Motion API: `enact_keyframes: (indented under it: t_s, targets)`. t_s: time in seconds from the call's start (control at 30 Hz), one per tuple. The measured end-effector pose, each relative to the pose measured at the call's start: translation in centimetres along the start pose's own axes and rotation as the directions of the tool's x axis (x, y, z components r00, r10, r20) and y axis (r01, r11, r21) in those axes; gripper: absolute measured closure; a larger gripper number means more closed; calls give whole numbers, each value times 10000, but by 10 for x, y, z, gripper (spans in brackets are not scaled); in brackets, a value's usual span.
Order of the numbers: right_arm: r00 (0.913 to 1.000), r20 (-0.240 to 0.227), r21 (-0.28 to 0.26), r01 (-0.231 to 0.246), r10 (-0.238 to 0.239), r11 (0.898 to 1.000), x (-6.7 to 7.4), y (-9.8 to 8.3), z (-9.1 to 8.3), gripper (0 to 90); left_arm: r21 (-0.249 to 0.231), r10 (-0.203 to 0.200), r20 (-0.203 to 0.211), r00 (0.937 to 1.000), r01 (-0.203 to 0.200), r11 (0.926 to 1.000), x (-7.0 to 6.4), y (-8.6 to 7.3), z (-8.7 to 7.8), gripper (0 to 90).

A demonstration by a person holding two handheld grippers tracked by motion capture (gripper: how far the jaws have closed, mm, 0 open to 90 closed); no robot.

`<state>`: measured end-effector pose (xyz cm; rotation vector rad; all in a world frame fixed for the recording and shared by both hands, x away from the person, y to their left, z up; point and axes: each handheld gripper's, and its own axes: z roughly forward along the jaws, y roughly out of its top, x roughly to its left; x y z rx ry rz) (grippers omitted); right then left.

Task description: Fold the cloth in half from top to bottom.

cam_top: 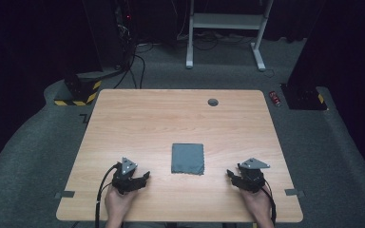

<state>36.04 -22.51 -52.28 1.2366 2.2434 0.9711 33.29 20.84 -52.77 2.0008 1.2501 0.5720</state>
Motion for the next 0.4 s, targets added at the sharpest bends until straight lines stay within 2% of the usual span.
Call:
enact_keyframes:
  t_s: [0.4]
  targets:
    - [10000,-24,-15,80,-80,10000,0,0,0,464,-3,-7,52,10000,7,10000,0,0,0,303]
